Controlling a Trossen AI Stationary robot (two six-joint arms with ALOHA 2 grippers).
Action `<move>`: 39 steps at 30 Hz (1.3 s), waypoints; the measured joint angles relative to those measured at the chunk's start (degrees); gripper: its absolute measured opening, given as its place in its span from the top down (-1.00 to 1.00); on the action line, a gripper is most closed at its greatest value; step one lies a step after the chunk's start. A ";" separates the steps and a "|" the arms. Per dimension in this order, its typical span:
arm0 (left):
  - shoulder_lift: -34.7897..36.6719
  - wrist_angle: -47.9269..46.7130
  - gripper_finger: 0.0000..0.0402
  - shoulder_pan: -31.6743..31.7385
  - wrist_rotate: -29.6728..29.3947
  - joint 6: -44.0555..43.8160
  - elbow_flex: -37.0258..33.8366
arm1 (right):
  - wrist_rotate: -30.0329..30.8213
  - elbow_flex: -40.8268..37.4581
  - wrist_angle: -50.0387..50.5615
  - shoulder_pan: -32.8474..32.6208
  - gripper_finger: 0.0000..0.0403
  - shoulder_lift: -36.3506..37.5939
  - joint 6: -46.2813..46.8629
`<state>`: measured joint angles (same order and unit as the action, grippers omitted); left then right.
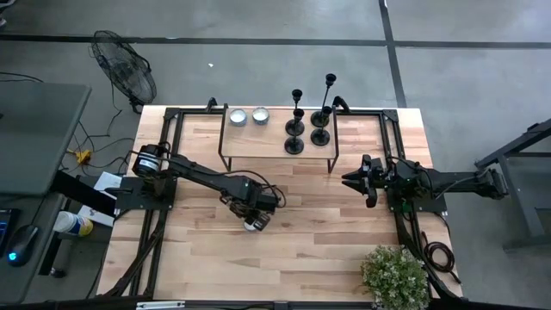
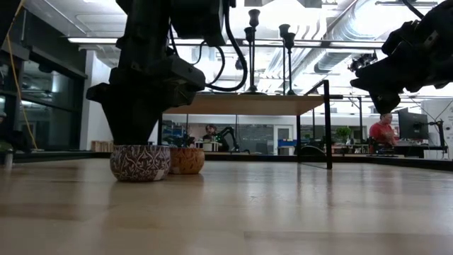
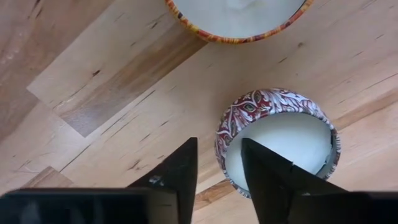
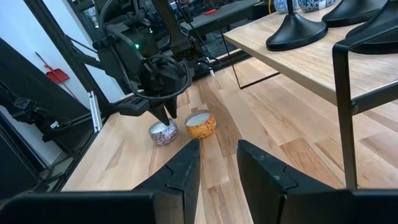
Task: Pick & Place candle stick holders
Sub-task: Put the red scented candle on the shelf and align it with the light blue scented candle
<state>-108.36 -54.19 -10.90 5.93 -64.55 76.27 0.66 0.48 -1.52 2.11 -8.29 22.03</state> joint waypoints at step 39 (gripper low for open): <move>0.26 -6.51 1.00 0.00 2.64 2.91 6.20 | -0.01 0.00 0.00 -0.01 0.51 0.01 0.01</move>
<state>-108.10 -60.71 -10.90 8.58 -61.64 82.47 0.64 0.48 -1.52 2.10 -8.28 22.04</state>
